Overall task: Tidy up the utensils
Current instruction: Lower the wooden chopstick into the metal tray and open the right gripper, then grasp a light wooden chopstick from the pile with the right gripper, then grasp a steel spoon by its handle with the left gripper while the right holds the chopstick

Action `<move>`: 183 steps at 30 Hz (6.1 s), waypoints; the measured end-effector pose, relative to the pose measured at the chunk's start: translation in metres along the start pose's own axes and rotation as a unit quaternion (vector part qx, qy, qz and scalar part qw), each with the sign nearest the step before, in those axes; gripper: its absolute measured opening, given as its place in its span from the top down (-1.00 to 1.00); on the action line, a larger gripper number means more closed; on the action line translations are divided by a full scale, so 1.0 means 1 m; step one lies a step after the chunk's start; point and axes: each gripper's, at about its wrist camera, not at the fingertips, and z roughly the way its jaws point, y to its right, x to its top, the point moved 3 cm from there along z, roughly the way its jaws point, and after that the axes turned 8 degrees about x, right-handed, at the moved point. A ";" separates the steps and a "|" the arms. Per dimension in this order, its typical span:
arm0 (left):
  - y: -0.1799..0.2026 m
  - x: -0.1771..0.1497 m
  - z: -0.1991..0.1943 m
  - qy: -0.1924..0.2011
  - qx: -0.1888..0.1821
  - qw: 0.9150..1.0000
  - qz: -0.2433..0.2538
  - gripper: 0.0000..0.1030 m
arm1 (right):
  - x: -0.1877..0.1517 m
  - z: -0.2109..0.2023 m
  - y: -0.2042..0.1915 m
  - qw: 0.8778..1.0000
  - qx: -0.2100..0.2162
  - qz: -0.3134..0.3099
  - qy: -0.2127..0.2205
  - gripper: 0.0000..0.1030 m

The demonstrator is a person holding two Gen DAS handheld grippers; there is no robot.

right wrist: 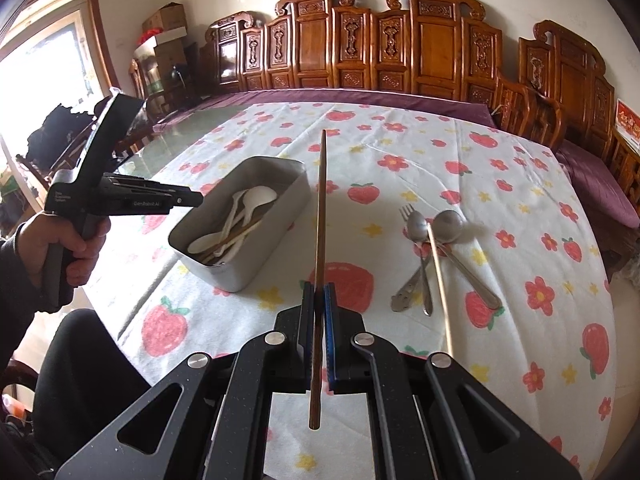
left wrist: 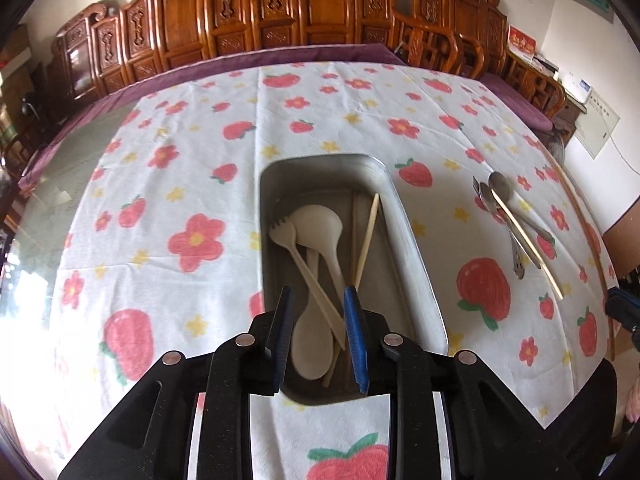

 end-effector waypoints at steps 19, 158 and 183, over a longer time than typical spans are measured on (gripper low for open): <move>-0.043 0.007 -0.023 0.027 0.021 0.999 -0.033 0.15 | 0.048 0.065 -0.039 0.999 0.047 0.013 -0.016 0.88; 0.247 0.049 0.089 -0.004 -0.051 0.999 0.009 0.28 | -0.060 0.006 0.189 0.991 -0.056 0.116 -0.035 0.88; 0.248 0.054 0.110 -0.048 -0.009 0.998 0.024 0.88 | -0.054 -0.004 0.188 0.992 -0.045 0.117 -0.025 0.88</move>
